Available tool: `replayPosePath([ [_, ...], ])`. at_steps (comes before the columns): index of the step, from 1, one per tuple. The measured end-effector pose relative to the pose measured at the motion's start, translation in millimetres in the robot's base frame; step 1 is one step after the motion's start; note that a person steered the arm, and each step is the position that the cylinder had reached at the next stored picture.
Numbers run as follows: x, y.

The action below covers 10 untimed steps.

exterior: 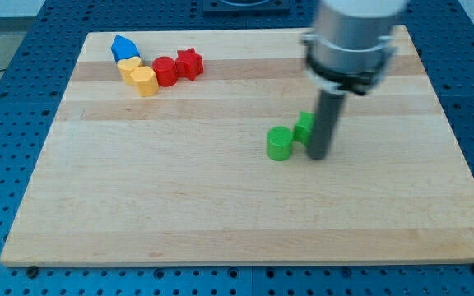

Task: Move the green blocks towards the top left side of the board

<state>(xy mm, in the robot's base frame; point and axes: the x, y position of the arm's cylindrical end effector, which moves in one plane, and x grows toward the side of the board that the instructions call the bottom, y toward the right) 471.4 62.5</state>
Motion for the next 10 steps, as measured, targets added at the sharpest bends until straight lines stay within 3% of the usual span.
replayPosePath([
  [1, -6.0, -72.5],
  [3, -82.3, -157.1],
  [5, -43.2, -151.7],
  [6, -43.5, -188.7],
  [8, -6.3, -139.7],
  [9, -4.2, -41.2],
  [10, -14.7, 4.6],
])
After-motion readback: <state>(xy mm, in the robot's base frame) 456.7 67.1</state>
